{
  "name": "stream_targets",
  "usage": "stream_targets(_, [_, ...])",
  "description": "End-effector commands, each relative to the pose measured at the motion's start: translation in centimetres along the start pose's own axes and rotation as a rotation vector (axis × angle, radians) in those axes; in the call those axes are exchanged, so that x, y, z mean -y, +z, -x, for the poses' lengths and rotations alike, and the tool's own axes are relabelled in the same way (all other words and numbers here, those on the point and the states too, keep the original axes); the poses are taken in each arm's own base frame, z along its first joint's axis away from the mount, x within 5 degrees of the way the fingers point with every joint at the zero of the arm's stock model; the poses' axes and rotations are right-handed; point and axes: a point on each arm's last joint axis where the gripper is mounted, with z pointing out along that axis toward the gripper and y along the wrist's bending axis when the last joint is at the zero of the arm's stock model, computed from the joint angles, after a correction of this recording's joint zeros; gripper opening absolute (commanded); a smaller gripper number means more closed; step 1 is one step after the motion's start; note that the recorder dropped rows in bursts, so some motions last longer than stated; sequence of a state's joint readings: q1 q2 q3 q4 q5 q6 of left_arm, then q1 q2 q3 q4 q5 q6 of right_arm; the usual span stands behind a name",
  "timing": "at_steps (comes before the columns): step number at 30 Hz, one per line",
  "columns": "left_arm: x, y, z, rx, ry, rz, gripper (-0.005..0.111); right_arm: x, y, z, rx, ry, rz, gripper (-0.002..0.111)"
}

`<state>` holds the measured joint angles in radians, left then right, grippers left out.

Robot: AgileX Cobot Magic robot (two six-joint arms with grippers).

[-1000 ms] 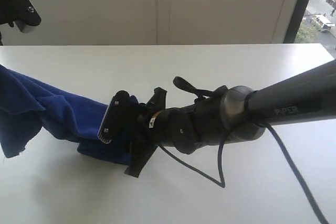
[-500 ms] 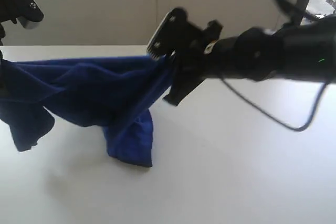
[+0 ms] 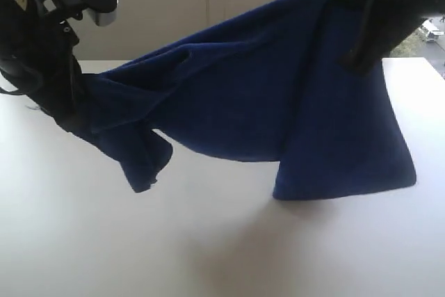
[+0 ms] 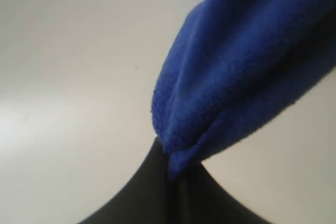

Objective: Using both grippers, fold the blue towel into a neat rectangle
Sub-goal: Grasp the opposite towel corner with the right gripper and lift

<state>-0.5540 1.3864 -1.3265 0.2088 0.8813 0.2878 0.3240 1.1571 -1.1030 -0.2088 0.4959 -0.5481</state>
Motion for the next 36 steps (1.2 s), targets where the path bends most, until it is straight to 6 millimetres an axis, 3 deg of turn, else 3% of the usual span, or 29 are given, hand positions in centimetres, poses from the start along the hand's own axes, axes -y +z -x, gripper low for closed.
stream_targets(1, [-0.4,-0.5,-1.4,-0.128,-0.010,0.066,0.000,-1.4,1.9,-1.1,-0.114,0.132,0.121,0.000])
stream_targets(10, [-0.2,0.6,-2.9,-0.255,0.023,0.085,0.000,-9.5,8.8,-0.9,-0.153,0.249,0.476,0.002])
stream_targets(13, [0.2,1.5,-3.4,-0.270,0.036,0.078,0.000,-11.9,10.1,-0.3,-0.149,0.219,0.532,0.016])
stream_targets(15, [0.4,2.3,-4.0,-0.298,0.053,0.087,0.000,-13.3,10.7,0.0,-0.150,0.208,0.560,0.044])
stream_targets(16, [0.4,2.7,-4.6,-0.331,0.059,0.117,0.000,-13.3,10.8,-0.1,-0.147,0.177,0.560,0.061])
stream_targets(17, [0.3,2.9,-4.8,-0.344,0.054,0.131,0.000,-13.2,10.8,-0.2,-0.150,0.164,0.553,0.063])
stream_targets(19, [0.2,3.2,-5.3,-0.372,0.047,0.166,0.000,-11.9,11.0,-1.0,-0.178,0.134,0.502,0.060])
stream_targets(21, [0.4,3.4,-5.4,-0.371,0.048,0.160,0.000,-9.9,12.0,-3.5,-0.279,0.199,0.442,0.053])
stream_targets(23, [0.4,3.4,-5.2,-0.357,0.048,0.160,0.000,-9.2,13.2,-6.2,-0.397,0.212,0.469,0.053])
stream_targets(25, [0.4,3.5,-5.1,-0.341,0.047,0.159,0.000,-9.5,14.4,-7.9,-0.446,0.169,0.517,0.053])
stream_targets(36, [0.5,3.5,-5.0,-0.329,0.040,0.149,0.000,-12.3,18.9,-11.0,-0.471,0.009,0.554,0.052])
